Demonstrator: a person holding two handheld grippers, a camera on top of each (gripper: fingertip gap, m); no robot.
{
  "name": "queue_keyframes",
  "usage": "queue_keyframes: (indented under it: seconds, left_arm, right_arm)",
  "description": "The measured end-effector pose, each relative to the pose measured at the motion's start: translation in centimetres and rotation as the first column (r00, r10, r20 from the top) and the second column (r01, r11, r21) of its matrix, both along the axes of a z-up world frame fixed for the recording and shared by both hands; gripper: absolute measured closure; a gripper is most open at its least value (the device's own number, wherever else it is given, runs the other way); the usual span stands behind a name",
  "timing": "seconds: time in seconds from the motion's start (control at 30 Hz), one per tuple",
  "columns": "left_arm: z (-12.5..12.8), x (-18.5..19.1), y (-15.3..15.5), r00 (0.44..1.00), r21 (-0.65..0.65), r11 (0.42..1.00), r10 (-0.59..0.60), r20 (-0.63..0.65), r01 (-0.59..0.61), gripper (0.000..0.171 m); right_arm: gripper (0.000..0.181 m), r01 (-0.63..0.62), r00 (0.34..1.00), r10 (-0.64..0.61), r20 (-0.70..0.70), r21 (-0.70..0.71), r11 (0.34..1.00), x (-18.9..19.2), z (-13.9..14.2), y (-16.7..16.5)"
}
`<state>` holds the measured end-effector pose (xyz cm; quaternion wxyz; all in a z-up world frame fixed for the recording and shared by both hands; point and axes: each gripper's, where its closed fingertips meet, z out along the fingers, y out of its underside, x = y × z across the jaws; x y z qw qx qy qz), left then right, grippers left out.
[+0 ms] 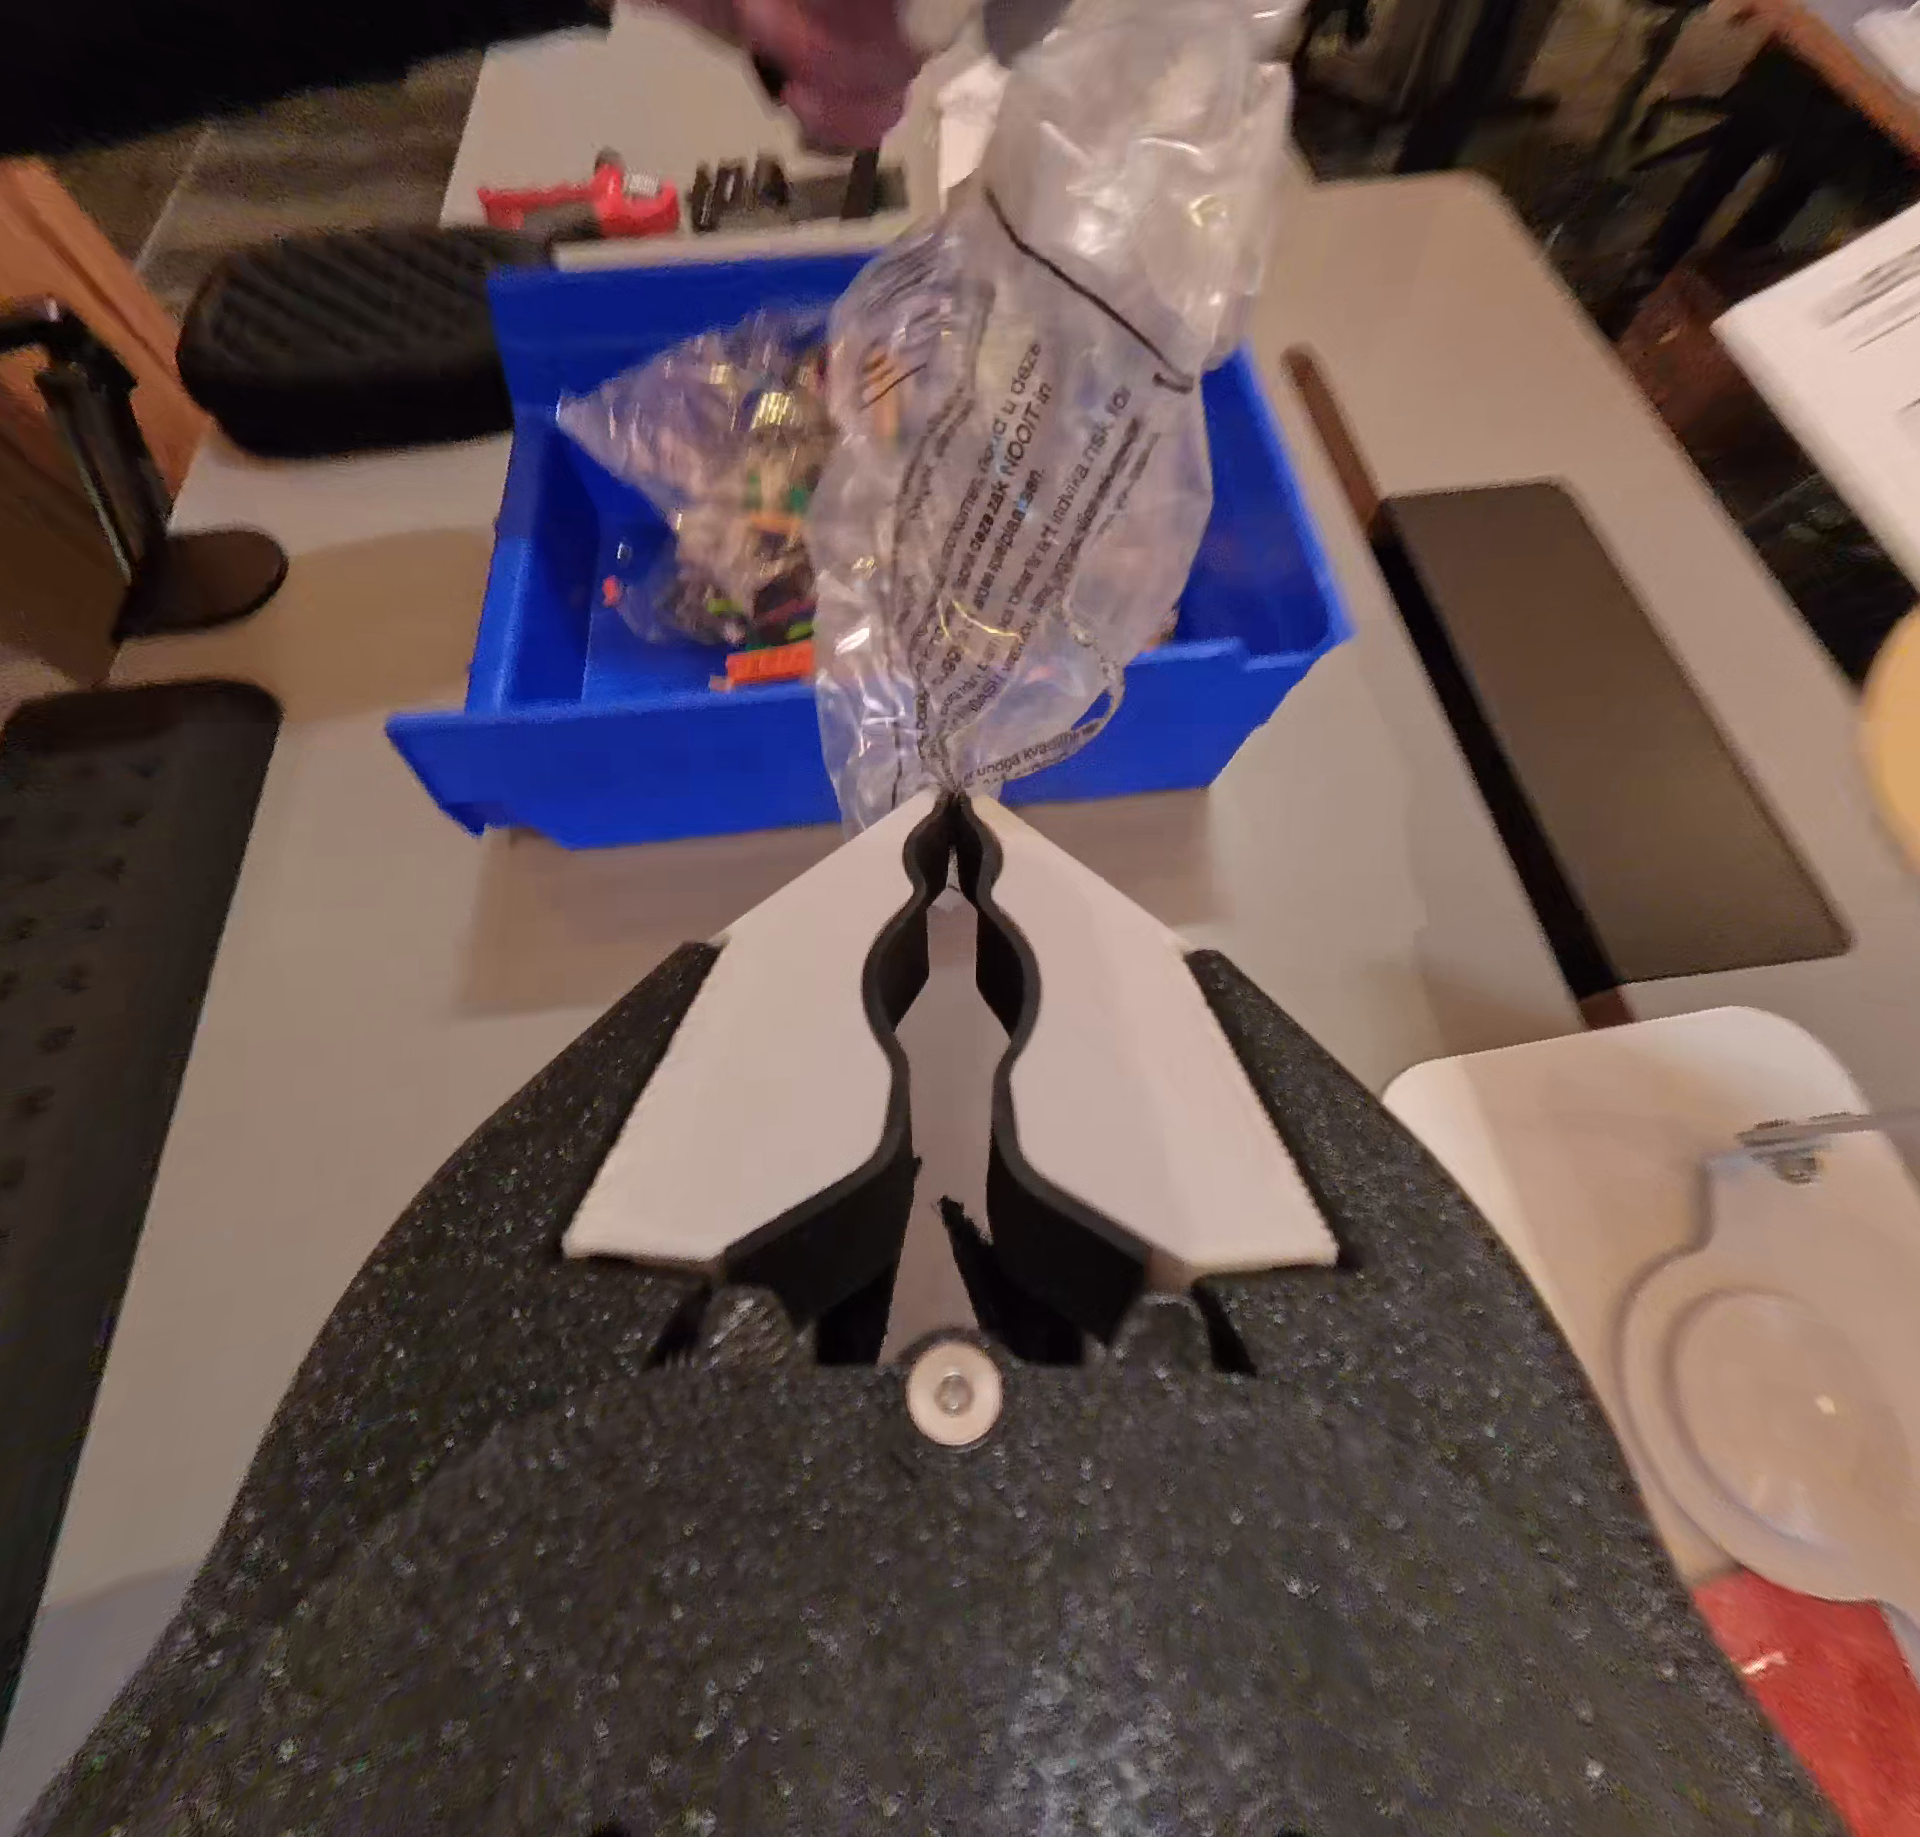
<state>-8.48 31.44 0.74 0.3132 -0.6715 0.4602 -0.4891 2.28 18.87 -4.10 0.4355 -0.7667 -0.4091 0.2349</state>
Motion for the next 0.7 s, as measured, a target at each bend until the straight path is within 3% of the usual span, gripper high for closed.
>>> queue_keyframes:
  seconds: [0.07, 0.17, 0.27, 0.37, 0.43, 0.47, 0.53, 0.6, 0.7]
  left_arm:
    - [2.1, -0.2, -1.4, 0.998, 0.030, 1.000, 0.004, 0.062, -0.006, 0.171]
    - [0.2, 0.4, -2.6, 0.997, 0.167, 0.986, -0.006, -0.082, 0.020, 0.171]
    - [0.9, -0.2, -2.4, 0.999, 0.174, 0.984, 0.027, -0.023, -0.022, 0.171]
    - [0.5, -1.1, -2.2, 0.998, 0.245, 0.968, 0.061, -0.030, -0.052, 0.171]
    - [1.4, -2.1, -1.4, 0.993, 0.203, 0.972, 0.113, 0.030, -0.117, 0.171]
    - [1.5, -2.6, -1.2, 0.991, 0.210, 0.968, 0.132, 0.036, -0.137, 0.171]
    - [0.9, -3.3, -1.2, 0.989, 0.274, 0.952, 0.144, -0.008, -0.137, 0.171]
    - [1.8, -3.6, -1.5, 0.988, 0.246, 0.957, 0.145, 0.049, -0.153, 0.171]
    - [0.8, -3.5, -2.1, 0.989, 0.272, 0.952, 0.148, -0.001, -0.142, 0.171]
  right_arm:
    - [0.181, -0.020, 1.000, 0.020, -0.014, 0.013, 1.000, -1.0, 1.5, 0.2]
    - [0.181, -0.075, 0.990, 0.071, 0.124, 0.022, 0.997, -3.0, 0.6, 0.5]
    - [0.181, -0.045, 0.997, 0.044, 0.058, 0.019, 0.999, -3.8, 1.8, 1.6]
    - [0.181, -0.047, 0.986, 0.041, 0.162, 0.028, 0.999, -4.2, 0.7, 1.9]
    - [0.181, -0.003, 0.995, 0.000, 0.103, 0.032, 0.999, -3.8, 1.7, 2.5]
    - [0.181, 0.012, 0.990, -0.017, 0.137, 0.037, 0.999, -3.3, 1.5, 2.7]
    - [0.181, 0.002, 0.986, -0.011, 0.163, 0.055, 0.998, -3.1, 1.6, 2.4]
    - [0.181, 0.011, 0.994, -0.018, 0.109, 0.064, 0.998, -3.3, 2.8, 2.3]
    - [0.181, -0.005, 0.992, -0.002, 0.130, 0.056, 0.998, -4.0, 2.3, 1.9]
